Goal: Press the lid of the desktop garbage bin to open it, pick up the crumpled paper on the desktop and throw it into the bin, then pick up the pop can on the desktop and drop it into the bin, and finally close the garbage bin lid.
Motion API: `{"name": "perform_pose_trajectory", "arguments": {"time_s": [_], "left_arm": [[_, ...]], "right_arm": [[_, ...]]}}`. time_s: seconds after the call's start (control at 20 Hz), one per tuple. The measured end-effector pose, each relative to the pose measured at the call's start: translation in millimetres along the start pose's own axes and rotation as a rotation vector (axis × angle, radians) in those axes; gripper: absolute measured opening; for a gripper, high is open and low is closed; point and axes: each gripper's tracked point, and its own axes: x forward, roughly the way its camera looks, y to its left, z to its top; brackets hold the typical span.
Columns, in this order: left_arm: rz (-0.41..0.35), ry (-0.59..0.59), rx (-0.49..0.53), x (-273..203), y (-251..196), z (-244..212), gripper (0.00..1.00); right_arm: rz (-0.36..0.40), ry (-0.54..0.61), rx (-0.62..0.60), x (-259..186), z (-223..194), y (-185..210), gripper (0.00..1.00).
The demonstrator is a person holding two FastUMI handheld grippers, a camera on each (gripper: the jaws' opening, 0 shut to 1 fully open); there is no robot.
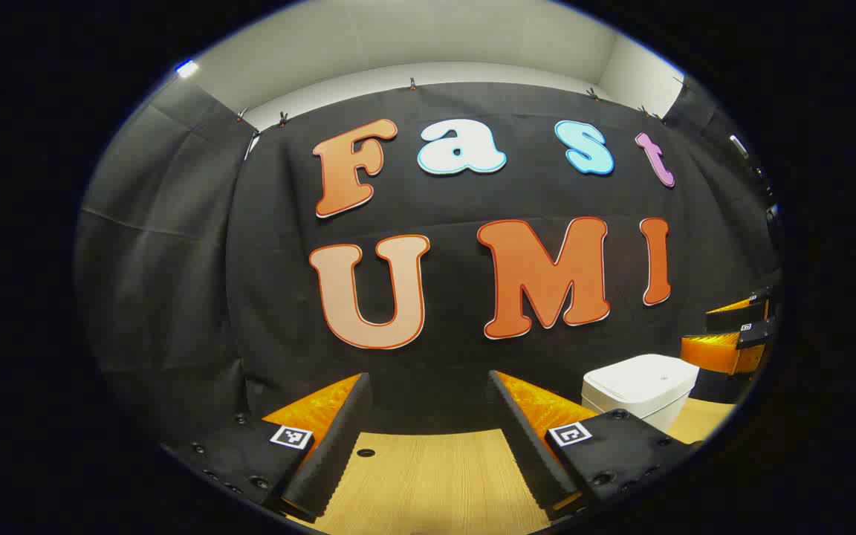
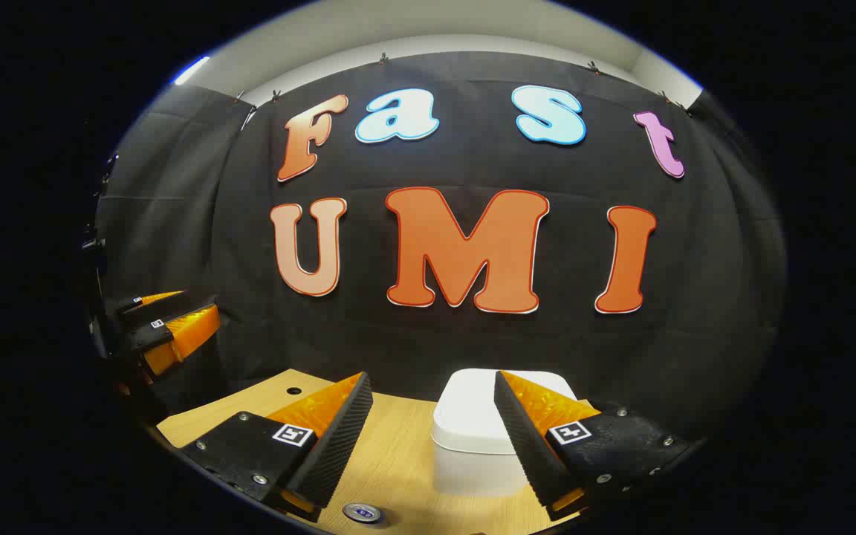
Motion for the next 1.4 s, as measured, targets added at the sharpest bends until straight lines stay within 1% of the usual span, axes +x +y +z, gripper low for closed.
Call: {"name": "perform_pose_trajectory", "arguments": {"time_s": [0.1,0.3,0.35,0.95,1.15,1.25,1.3,1.4], "left_arm": [[0.005,0.008,-0.005,-0.3,2.7,-3.5,1.0],[0.004,0.017,-0.015,-4.2,5.9,-7.7,1.0],[0.005,0.018,-0.015,-4.7,6.9,-7.8,1.0],[0.002,0.031,-0.017,-8.4,2.8,-12.4,1.0],[-0.004,0.031,-0.008,-8.5,-0.1,-12.4,1.0],[-0.004,0.03,-0.004,-9.4,-1.0,-12.9,1.0],[-0.003,0.029,-0.001,-8.7,-1.0,-11.6,1.0],[0.005,0.028,0.006,-9.6,0.6,-12.4,1.0]], "right_arm": [[-0.001,0.006,-0.005,0.6,-1.5,2.4,1.0],[-0.001,0.02,-0.007,-0.8,-6.8,3.7,0.99],[-0.004,0.024,-0.005,-0.6,-7.8,2.8,1.0],[-0.023,0.052,0.013,0.0,-15.0,-7.6,0.99],[-0.024,0.057,0.016,4.0,-13.4,-14.2,0.93],[-0.032,0.064,0.011,6.8,-13.9,-20.9,0.87],[-0.041,0.064,0.009,9.1,-13.3,-25.1,0.8],[-0.054,0.07,0.009,14.8,-13.4,-31.3,0.71]]}}
